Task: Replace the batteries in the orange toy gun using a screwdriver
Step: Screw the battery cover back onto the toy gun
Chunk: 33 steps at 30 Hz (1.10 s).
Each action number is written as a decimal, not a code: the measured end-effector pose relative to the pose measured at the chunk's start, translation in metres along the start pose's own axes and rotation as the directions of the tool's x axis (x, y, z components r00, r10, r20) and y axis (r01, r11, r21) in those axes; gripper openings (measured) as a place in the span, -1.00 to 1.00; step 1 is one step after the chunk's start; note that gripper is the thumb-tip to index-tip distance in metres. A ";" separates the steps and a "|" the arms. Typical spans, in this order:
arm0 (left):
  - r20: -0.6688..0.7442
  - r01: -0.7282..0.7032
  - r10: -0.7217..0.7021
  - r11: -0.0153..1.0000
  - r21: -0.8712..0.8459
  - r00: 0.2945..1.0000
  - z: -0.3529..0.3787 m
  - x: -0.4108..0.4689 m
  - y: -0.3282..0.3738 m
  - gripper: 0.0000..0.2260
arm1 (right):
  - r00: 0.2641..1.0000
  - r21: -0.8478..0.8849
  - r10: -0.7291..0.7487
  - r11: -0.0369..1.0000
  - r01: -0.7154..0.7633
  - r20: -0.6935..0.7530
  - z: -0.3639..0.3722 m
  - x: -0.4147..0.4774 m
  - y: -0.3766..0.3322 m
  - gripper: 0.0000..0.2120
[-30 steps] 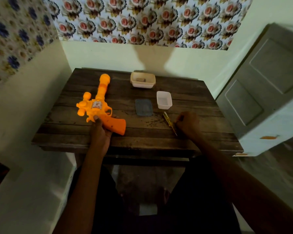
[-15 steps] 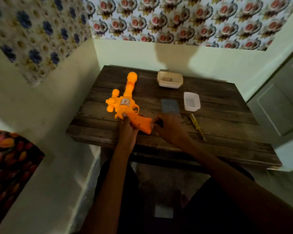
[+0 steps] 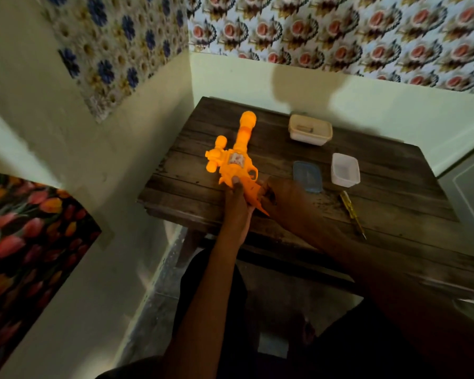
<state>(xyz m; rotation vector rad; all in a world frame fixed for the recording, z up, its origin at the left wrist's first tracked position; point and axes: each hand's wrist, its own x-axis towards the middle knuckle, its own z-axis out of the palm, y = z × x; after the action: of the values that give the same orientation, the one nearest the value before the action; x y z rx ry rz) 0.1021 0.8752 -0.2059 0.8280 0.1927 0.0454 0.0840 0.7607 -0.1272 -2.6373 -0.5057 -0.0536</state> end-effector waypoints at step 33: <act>-0.084 0.017 -0.007 0.993 0.121 0.996 0.007 0.000 0.000 -0.53 | 0.726 0.160 0.587 0.804 -0.572 -0.357 -0.036 -0.055 0.106 -0.85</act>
<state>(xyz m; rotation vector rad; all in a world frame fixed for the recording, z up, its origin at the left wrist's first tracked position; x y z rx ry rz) 0.1033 0.8703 -0.2017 0.9469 0.2816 0.0576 0.0723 0.6382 -0.1467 -2.5251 0.4652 -0.3616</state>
